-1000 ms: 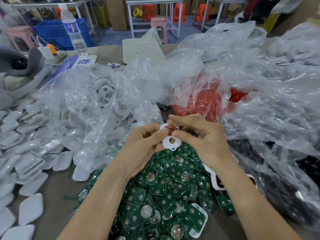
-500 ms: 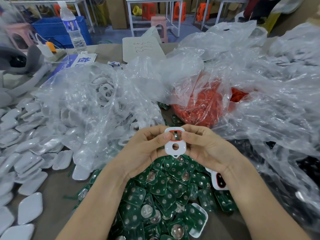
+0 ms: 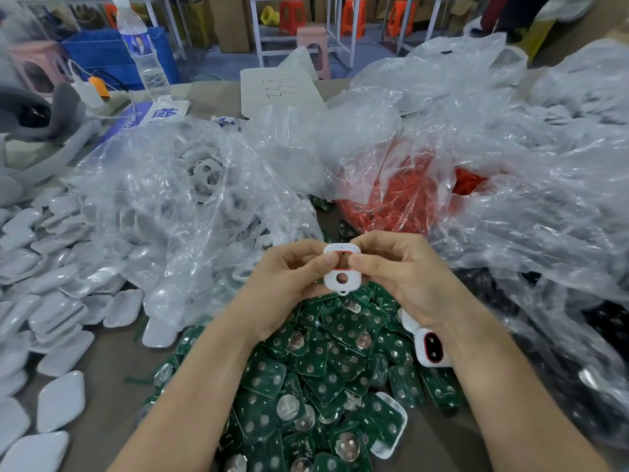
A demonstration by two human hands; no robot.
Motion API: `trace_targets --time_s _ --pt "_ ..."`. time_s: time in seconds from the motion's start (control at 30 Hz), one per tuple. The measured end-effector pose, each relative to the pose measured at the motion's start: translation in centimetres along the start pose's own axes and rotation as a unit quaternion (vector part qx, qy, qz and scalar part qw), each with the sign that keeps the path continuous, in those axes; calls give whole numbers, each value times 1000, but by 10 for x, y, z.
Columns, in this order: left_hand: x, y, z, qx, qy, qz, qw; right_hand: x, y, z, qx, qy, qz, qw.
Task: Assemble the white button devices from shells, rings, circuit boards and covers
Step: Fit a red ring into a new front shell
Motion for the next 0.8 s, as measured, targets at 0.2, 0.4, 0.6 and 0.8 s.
trace_targets --time_s 0.2,0.4,0.6,0.8 --pt "2 3 0 55 -63 -90 992 -3 -1 -1 33 43 153 987" --pt "4 -1 1 133 -130 -181 966 -1 -6 1 81 69 184 977" --pt "1 4 1 139 -91 -104 981 -3 0 0 53 35 101 993" --pt "-1 4 0 124 -72 -141 980 5 3 -2 85 13 88 992"
Point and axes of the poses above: each hand's wrist, its own z-axis away from the middle knuckle, its own y-axis out of the back of the hand, x = y × z, the point moved 5 cm from there along -z, towards the middle knuckle, and after that the axes turned 1 degree about z, right-handed, at the moved point
